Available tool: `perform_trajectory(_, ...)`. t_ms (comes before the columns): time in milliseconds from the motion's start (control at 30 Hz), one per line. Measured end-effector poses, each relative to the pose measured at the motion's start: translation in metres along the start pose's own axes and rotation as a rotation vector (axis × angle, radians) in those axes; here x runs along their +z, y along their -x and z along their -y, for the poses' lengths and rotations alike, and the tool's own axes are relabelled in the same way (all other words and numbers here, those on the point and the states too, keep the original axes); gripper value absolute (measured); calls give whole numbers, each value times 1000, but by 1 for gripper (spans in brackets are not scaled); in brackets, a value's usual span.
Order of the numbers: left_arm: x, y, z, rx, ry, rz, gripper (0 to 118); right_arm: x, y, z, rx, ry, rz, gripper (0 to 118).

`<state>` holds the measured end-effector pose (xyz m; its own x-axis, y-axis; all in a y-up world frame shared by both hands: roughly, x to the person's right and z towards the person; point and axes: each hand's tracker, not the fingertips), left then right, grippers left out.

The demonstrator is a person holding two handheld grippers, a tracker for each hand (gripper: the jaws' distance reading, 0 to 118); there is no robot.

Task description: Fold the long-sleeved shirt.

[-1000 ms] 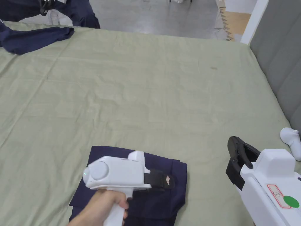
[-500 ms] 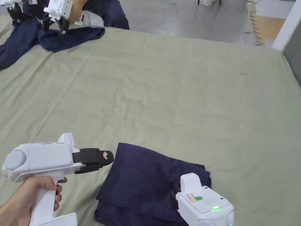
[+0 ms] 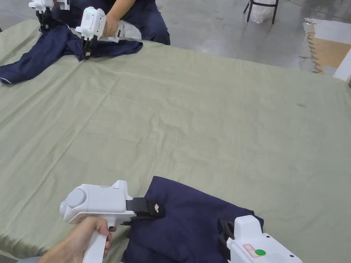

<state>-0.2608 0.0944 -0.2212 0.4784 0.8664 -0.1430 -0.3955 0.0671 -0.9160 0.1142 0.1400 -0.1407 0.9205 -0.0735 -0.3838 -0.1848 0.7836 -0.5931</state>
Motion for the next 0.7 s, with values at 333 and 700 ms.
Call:
perform_trajectory(333,173,34,-74,-102,-213,-234,24,-28,126,-110,155,-205,-250,0)
perform_trajectory(700,307,87,-154,28,-389,-524,26,-162,287,-160,280,-108,-424,0)
